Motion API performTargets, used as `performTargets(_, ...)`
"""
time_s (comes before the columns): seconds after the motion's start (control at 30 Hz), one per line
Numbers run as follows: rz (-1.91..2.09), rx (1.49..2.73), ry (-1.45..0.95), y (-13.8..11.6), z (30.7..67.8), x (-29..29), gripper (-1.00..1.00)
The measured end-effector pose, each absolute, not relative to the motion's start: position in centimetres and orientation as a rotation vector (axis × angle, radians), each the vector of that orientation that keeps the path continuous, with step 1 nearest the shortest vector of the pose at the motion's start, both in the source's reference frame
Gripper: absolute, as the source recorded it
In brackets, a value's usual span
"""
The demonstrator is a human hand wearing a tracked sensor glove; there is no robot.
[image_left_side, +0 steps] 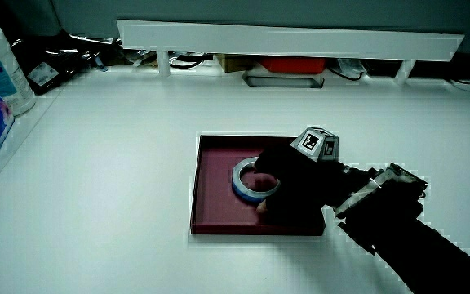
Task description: Pick blue tape
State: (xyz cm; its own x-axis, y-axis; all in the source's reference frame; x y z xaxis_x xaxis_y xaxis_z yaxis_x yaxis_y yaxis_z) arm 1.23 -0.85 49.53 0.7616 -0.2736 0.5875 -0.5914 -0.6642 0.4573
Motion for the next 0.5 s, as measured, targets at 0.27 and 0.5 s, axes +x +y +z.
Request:
performTargets(0.27,0.636,2.319,-0.639,-0.4,51.1,0.9,0.00)
performTargets(0.5,0.649,2.307,-0.645,-0.4,51.3,0.8,0.26)
